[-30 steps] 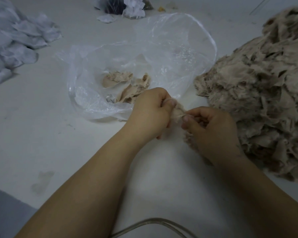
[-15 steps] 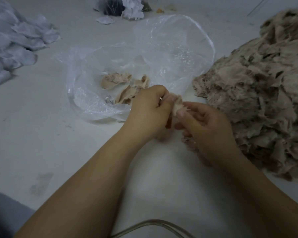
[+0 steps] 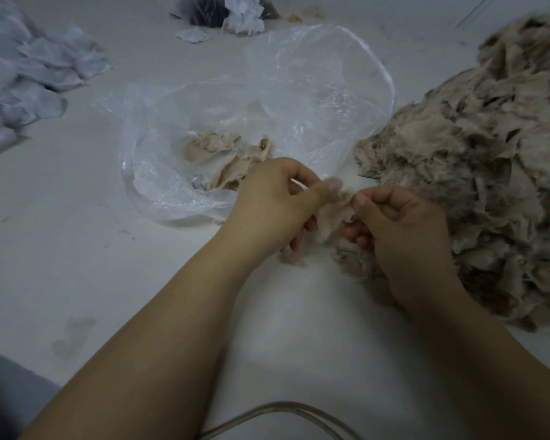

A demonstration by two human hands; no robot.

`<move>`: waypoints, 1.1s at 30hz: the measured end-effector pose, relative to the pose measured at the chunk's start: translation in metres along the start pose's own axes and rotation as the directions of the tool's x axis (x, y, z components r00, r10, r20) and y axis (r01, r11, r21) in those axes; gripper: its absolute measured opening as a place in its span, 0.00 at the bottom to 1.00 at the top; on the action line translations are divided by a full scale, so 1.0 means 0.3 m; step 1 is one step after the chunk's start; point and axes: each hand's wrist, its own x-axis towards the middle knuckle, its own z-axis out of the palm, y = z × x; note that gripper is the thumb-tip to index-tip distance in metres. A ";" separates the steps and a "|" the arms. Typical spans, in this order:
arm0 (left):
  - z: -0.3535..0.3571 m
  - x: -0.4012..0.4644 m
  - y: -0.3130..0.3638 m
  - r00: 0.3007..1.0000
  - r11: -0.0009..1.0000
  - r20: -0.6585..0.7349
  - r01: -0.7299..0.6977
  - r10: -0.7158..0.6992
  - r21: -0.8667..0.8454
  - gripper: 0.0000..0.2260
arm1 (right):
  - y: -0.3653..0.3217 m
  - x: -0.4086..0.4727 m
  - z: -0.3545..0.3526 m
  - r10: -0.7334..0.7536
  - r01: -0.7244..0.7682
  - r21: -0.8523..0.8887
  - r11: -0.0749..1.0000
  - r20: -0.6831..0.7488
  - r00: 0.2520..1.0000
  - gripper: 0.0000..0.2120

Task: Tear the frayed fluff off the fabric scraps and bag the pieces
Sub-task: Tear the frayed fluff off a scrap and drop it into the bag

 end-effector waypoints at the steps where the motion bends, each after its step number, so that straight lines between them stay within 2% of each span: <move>1: 0.002 -0.002 0.000 0.999 1.000 0.033 0.008 -0.009 0.029 0.09 | 0.001 0.000 -0.001 -0.008 0.008 -0.001 1.000 0.008 1.000 0.05; 3: 0.005 -0.001 -0.005 0.999 0.998 0.043 0.018 -0.021 0.059 0.08 | 0.004 -0.002 -0.002 -0.017 0.017 -0.011 1.000 0.015 1.000 0.04; 9: -0.001 0.007 -0.011 0.998 0.998 -0.028 0.061 -0.062 -0.022 0.12 | 0.013 0.008 0.000 0.016 -0.016 -0.013 1.000 -0.027 1.000 0.07; 12: 0.002 0.007 -0.011 0.999 0.998 -0.008 0.046 -0.046 -0.037 0.12 | 0.005 -0.002 0.012 0.081 -0.085 0.035 0.996 0.086 0.993 0.08; 14: 0.003 0.008 -0.011 0.999 0.999 -0.004 0.043 -0.043 -0.032 0.12 | 0.004 -0.011 0.014 0.068 -0.069 0.005 0.998 0.111 0.991 0.08; 17: -0.001 0.012 -0.015 0.997 0.998 -0.056 0.046 -0.048 -0.042 0.12 | 0.001 -0.009 0.003 0.030 -0.030 0.004 1.000 0.047 0.998 0.04; 20: -0.011 0.019 -0.020 0.993 0.996 -0.113 0.032 -0.041 -0.083 0.11 | -0.002 0.003 -0.017 0.009 -0.010 -0.020 1.000 -0.052 0.999 0.07; 23: -0.007 0.018 -0.019 0.996 0.997 -0.085 0.026 -0.032 -0.074 0.11 | -0.008 -0.008 0.005 0.051 -0.051 0.007 0.999 0.013 0.999 0.04; 26: 0.000 0.011 -0.016 0.999 0.998 -0.031 0.023 -0.025 -0.057 0.11 | -0.007 -0.018 0.027 0.041 -0.037 -0.049 0.998 0.077 0.996 0.10; 30: -0.001 0.008 -0.017 0.999 0.997 0.016 0.035 -0.033 -0.070 0.11 | -0.001 -0.004 0.008 0.018 -0.017 -0.105 0.994 0.010 1.000 0.06; 33: -0.003 0.011 -0.017 0.998 0.992 -0.048 0.030 -0.036 -0.123 0.11 | 0.009 0.007 -0.012 0.022 -0.024 -0.177 0.984 -0.010 1.000 0.07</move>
